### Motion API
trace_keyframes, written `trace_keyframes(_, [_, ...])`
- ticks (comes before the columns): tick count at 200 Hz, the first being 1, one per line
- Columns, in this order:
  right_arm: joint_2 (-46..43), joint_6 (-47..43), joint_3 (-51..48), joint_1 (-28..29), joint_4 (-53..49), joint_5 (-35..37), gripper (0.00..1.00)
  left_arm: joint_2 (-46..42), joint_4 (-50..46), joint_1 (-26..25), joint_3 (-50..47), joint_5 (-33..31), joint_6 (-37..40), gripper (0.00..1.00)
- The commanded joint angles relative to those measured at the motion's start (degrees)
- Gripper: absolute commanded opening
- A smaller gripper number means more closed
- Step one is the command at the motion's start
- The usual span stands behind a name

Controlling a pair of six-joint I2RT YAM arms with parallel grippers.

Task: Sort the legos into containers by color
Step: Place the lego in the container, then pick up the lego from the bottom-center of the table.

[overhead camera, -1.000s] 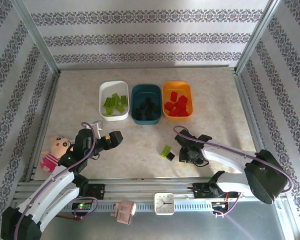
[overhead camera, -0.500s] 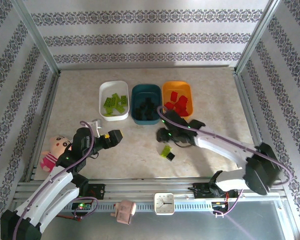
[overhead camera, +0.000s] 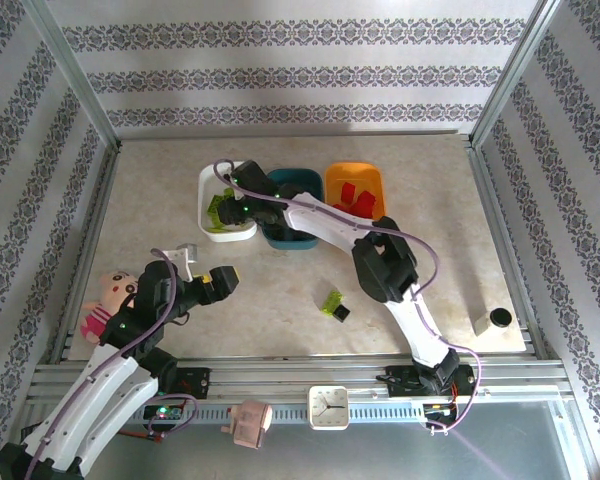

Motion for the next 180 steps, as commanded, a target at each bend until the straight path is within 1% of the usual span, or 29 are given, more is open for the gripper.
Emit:
trace_keyframes(1, [4.1,0.0,7.3,-1.2,-3.5,-1.6,0.53,-0.8,-4.1,0.0,2.3,-1.2,1.5,1.00])
trace_keyframes(10, [5.1,0.0,9.0,-1.3,-3.7,-2.0,0.60,-1.0,-4.3,0.1,2.3,-1.2,1.5,1.00])
trace_keyframes(18, [5.2,-0.2,9.7,-1.3,-3.7,-2.1,0.62,-1.1,-4.1,0.1,2.3,-0.9,1.5,1.00])
trace_keyframes(36, [3.3,-0.6,9.4,-1.3,-3.6,-1.8,0.63,-1.2,-3.9,0.1,2.2,-0.8,1.5,1.00])
trace_keyframes(52, [-1.7,-0.6,4.7,-1.3,-3.2,-0.7,0.63,-1.2,-3.2,0.1,2.1,-0.5,1.3,1.00])
trace_keyframes(67, [-9.2,0.1,-5.2,-1.1,-0.3,0.5,0.63,-1.1,-2.7,0.1,1.9,-0.3,1.1,1.00])
trace_keyframes(94, [-23.4,1.6,-26.5,-0.9,2.9,3.4,0.64,-1.1,-1.2,0.0,1.1,-0.7,0.9,1.00])
trace_keyframes(127, [-39.5,2.6,-50.7,-0.2,2.8,6.7,0.63,-0.7,1.6,0.1,-0.1,-0.2,0.3,1.00])
trace_keyframes(156, [-51.6,5.2,-66.2,1.0,-0.1,8.6,0.64,0.5,2.9,0.3,-0.7,0.3,0.3,1.00])
trace_keyframes(180, [-58.7,8.2,-74.2,3.3,-4.3,10.7,0.64,1.3,4.1,0.3,-1.5,0.7,-0.1,1.00])
